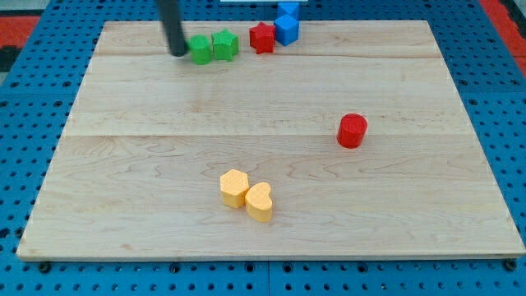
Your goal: Move the red circle towards down
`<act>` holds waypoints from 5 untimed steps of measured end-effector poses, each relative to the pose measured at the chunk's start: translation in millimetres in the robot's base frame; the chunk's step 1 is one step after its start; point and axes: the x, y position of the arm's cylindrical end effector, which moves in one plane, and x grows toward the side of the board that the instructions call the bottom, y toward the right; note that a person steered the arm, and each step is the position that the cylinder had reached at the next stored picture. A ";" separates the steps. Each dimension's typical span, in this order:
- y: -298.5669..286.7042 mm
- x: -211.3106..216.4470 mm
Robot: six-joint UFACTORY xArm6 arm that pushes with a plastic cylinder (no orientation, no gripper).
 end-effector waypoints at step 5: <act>212.1 204.3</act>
